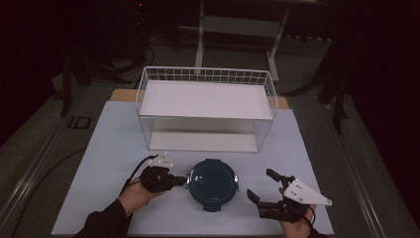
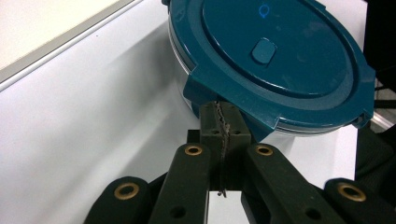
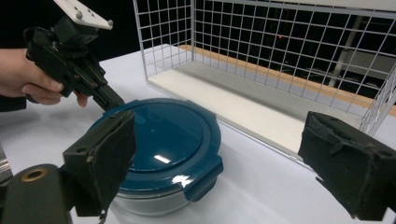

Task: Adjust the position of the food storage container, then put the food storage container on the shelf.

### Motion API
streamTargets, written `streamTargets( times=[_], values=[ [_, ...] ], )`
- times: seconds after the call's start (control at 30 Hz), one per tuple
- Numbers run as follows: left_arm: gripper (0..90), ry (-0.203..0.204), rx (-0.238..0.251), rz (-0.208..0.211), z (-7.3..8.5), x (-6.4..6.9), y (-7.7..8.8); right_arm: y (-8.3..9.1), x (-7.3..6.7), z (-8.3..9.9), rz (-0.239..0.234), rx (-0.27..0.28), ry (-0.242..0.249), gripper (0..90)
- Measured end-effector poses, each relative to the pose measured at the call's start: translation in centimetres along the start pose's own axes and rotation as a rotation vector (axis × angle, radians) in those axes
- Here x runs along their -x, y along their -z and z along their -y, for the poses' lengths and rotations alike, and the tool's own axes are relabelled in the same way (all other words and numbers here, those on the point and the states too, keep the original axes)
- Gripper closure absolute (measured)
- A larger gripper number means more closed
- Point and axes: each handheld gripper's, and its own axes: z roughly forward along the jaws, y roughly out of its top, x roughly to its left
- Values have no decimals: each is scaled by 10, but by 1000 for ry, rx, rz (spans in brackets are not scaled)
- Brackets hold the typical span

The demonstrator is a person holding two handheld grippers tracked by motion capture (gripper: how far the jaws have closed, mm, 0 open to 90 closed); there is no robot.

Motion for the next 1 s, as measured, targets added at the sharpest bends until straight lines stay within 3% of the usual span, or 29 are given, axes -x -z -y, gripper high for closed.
streamTargets(
  times=[0.07,0.13,0.17,0.23,0.3,0.37,0.4,0.47,0.53,0.63,0.77,0.8,0.87,1.0],
  values=[
    [896,6,9,-6,0,-1,-1,0,0,0,18,10,-6,104],
    [867,8,14,-22,0,-1,0,-1,0,-1,3,14,-22,104],
    [790,15,24,-30,0,-3,2,-2,-1,-1,7,13,-20,104],
    [560,43,56,7,1,-6,9,-2,-2,-1,-20,5,-28,104],
    [421,31,87,13,2,-5,15,-2,-3,-1,-26,6,-25,104],
    [266,19,86,49,0,-3,19,-3,-3,-1,-33,9,-30,104],
    [185,7,90,47,-1,0,21,-4,-3,-1,-41,14,-36,104],
    [116,-10,94,64,-5,5,25,-4,-3,-2,-32,17,-25,104],
    [7,10,107,91,-11,8,28,-4,-4,-3,-41,20,-16,104],
    [3,43,123,119,-16,11,31,-3,-5,-5,-41,28,-2,104],
    [4,80,122,106,-19,13,30,-4,-5,-5,-43,28,3,104],
    [4,113,132,88,-18,12,29,-4,-5,-5,-38,30,6,104],
    [4,134,131,80,-17,9,29,-5,-4,-6,-38,26,14,104],
    [4,211,125,90,-13,2,25,-7,-5,-6,-50,19,6,104]
  ],
)
